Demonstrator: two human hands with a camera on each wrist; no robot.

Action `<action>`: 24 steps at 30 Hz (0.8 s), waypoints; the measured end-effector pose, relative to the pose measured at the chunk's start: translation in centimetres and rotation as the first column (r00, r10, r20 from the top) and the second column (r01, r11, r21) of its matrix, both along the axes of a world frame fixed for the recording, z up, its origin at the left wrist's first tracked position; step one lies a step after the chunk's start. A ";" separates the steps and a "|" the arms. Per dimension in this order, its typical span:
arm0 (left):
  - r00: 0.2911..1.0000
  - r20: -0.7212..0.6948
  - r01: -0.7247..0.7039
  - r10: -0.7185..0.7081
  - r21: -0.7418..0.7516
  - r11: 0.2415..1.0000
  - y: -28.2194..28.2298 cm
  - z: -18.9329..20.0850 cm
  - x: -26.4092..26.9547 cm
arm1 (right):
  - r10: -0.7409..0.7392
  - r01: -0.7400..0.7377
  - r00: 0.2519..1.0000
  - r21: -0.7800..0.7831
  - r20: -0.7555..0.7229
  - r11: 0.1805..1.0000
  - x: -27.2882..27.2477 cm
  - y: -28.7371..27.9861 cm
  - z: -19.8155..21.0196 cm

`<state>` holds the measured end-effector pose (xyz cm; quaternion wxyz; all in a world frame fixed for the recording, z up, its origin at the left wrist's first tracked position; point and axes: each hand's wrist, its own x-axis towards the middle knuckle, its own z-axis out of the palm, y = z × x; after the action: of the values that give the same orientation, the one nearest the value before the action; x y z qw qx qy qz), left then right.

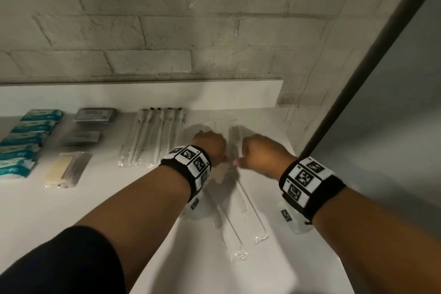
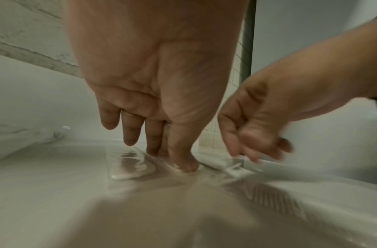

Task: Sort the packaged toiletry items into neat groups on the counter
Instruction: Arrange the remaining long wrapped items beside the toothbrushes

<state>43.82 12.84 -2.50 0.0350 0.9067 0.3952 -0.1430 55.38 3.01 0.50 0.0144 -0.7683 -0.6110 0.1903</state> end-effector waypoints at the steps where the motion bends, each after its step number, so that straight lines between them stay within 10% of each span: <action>1: 1.000 0.003 -0.005 0.005 -0.001 1.000 0.0 0.1 0.0 | 0.053 -0.051 0.998 -0.109 0.018 0.993 -0.9 -0.8 0.2; 10: 1.000 -0.008 -0.009 0.008 -0.020 1.000 -0.3 0.5 -0.2 | 0.170 -0.089 0.975 -0.451 0.142 0.888 -4.0 -0.9 -0.3; 19: 0.996 -0.075 0.037 -0.037 -0.004 0.999 0.3 0.5 0.2 | -0.329 0.336 0.879 -0.039 -0.346 0.941 3.7 -0.4 1.4; 24: 0.994 0.050 0.101 -0.102 0.013 0.995 -0.3 0.6 1.6 | -0.132 0.130 0.976 -0.023 -0.175 0.991 5.7 -1.1 -0.6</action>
<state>45.44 12.59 -1.93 0.0330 0.9291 0.3483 -0.1196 61.10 1.88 -0.12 0.0767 -0.7871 -0.5543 0.2596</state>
